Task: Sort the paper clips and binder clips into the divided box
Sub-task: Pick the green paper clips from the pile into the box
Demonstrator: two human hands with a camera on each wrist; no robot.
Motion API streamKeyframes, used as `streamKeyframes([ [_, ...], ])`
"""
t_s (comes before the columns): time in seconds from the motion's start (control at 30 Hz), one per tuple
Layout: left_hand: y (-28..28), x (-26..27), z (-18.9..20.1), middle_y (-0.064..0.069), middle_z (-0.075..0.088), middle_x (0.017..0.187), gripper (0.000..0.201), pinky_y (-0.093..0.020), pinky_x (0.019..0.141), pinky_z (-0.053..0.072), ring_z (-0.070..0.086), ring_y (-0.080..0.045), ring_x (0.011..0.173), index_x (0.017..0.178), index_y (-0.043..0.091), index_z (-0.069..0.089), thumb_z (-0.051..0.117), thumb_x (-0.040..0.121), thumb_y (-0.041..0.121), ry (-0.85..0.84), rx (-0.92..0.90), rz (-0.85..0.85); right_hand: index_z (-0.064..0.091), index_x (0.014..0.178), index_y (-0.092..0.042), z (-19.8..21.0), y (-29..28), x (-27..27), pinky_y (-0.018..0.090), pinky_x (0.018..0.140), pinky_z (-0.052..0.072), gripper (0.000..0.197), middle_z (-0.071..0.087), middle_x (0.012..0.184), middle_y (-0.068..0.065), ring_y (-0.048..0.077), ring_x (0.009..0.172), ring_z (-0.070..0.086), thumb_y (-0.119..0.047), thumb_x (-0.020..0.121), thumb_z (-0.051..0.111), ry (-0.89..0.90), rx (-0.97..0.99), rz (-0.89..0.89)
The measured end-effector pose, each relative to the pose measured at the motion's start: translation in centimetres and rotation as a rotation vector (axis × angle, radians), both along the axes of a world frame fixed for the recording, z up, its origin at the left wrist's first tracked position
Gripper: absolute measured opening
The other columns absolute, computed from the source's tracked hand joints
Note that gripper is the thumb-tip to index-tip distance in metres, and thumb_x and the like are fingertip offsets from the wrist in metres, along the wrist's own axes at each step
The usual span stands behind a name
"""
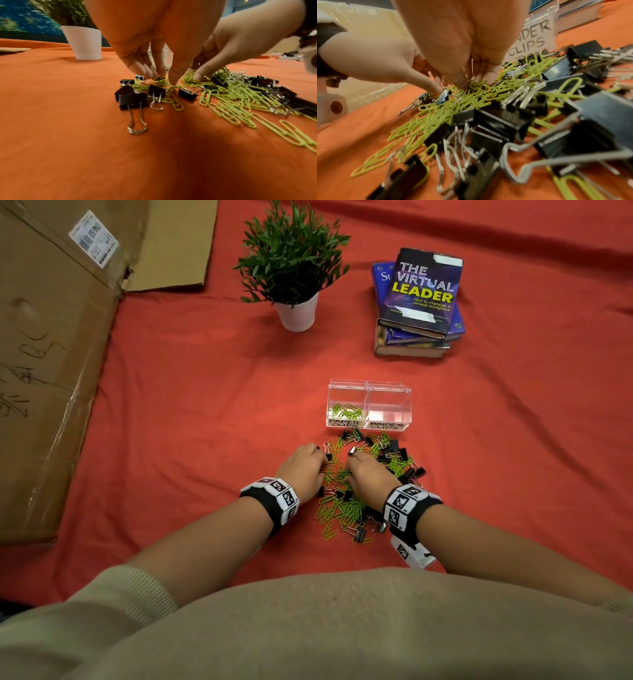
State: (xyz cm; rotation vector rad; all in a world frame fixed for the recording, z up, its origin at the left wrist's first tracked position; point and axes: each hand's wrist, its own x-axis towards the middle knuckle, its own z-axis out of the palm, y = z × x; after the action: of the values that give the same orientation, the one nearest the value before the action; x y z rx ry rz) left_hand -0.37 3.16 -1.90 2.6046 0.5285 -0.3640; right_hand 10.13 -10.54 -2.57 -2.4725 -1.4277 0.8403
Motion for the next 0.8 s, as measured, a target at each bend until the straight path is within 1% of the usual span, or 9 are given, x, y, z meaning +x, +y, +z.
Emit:
streamKeyframes([
  [0.07, -0.2, 0.1, -0.2, -0.007, 0.05, 0.121, 0.037, -0.039, 0.1, 0.043, 0.045, -0.024, 0.119, 0.124, 0.012, 0.053, 0.058, 0.087, 0.018, 0.021, -0.003, -0.005, 0.055, 0.106, -0.001, 0.1, 0.1, 0.1, 0.036, 0.093, 0.046, 0.021, 0.053, 0.112, 0.014, 0.028, 0.109, 0.05, -0.017, 0.093, 0.054, 0.032, -0.037, -0.034],
  [0.13, -0.2, 0.3, -0.3, -0.007, 0.049, 0.121, 0.039, -0.04, 0.099, 0.044, 0.045, -0.025, 0.119, 0.125, 0.012, 0.053, 0.059, 0.087, 0.018, 0.039, 0.001, -0.004, 0.056, 0.105, -0.004, 1.0, 0.3, 0.5, 0.032, 0.088, 0.047, 0.018, 0.055, 0.11, 0.011, 0.024, 0.101, 0.053, -0.018, 0.093, 0.054, 0.098, -0.064, -0.098],
  [0.23, -0.3, 0.6, -0.2, -0.009, 0.051, 0.116, 0.029, -0.043, 0.094, 0.046, 0.048, -0.027, 0.114, 0.116, 0.009, 0.057, 0.055, 0.088, 0.013, 0.052, 0.027, -0.033, 0.057, 0.095, -0.012, 3.0, 0.8, 1.9, 0.022, 0.059, 0.045, 0.007, 0.059, 0.084, -0.002, 0.015, 0.072, 0.057, -0.018, 0.093, 0.054, 0.213, -0.057, -0.192],
  [0.3, -0.5, 0.8, -0.1, -0.01, 0.053, 0.111, 0.022, -0.044, 0.088, 0.048, 0.05, -0.029, 0.109, 0.109, 0.008, 0.058, 0.051, 0.088, 0.009, 0.053, 0.045, -0.051, 0.057, 0.095, -0.013, 4.5, 1.4, 3.2, 0.02, 0.052, 0.043, 0.007, 0.058, 0.078, -0.004, 0.01, 0.064, 0.054, -0.019, 0.093, 0.054, 0.249, -0.041, -0.21],
  [0.37, -0.7, 1.0, 0.0, -0.011, 0.054, 0.109, 0.02, -0.045, 0.084, 0.049, 0.052, -0.03, 0.107, 0.106, 0.007, 0.059, 0.048, 0.089, 0.006, 0.058, 0.042, -0.05, 0.058, 0.093, -0.014, 6.0, 2.3, 4.8, 0.026, 0.06, 0.05, 0.008, 0.062, 0.083, 0.001, 0.014, 0.069, 0.057, -0.022, 0.092, 0.057, 0.26, 0.001, -0.227],
  [0.47, -0.6, 1.1, -0.1, -0.011, 0.054, 0.112, 0.023, -0.045, 0.084, 0.049, 0.052, -0.03, 0.108, 0.108, 0.006, 0.057, 0.045, 0.088, 0.006, 0.048, 0.011, -0.035, 0.061, 0.092, -0.011, 8.0, 4.2, 6.9, 0.031, 0.065, 0.05, 0.011, 0.065, 0.085, 0.008, 0.02, 0.074, 0.06, -0.021, 0.091, 0.059, 0.229, 0.079, -0.269],
  [0.6, -0.8, 0.7, -0.2, -0.009, 0.052, 0.117, 0.032, -0.044, 0.089, 0.049, 0.049, -0.027, 0.113, 0.118, 0.008, 0.054, 0.05, 0.088, 0.019, 0.035, -0.017, -0.025, 0.061, 0.099, 0.0, 8.8, 6.9, 8.4, 0.031, 0.064, 0.046, 0.022, 0.064, 0.088, 0.014, 0.027, 0.079, 0.059, -0.021, 0.091, 0.058, 0.055, 0.051, -0.272],
  [0.7, -0.9, 0.4, -0.2, -0.008, 0.049, 0.117, 0.043, -0.045, 0.09, 0.049, 0.047, -0.026, 0.114, 0.123, 0.009, 0.052, 0.057, 0.086, 0.03, 0.061, 0.004, -0.063, 0.062, 0.105, 0.0, 8.2, 7.7, 8.3, 0.035, 0.082, 0.048, 0.024, 0.065, 0.104, 0.018, 0.032, 0.098, 0.059, -0.02, 0.091, 0.058, -0.026, 0.016, -0.234],
  [0.8, -0.7, 0.4, -0.3, -0.008, 0.047, 0.12, 0.045, -0.046, 0.092, 0.048, 0.045, -0.027, 0.117, 0.126, 0.009, 0.051, 0.061, 0.087, 0.03, 0.082, -0.003, -0.069, 0.059, 0.117, -0.002, 7.2, 7.0, 7.0, 0.04, 0.1, 0.044, 0.03, 0.057, 0.115, 0.014, 0.029, 0.114, 0.049, -0.017, 0.09, 0.057, -0.142, 0.126, -0.12],
])
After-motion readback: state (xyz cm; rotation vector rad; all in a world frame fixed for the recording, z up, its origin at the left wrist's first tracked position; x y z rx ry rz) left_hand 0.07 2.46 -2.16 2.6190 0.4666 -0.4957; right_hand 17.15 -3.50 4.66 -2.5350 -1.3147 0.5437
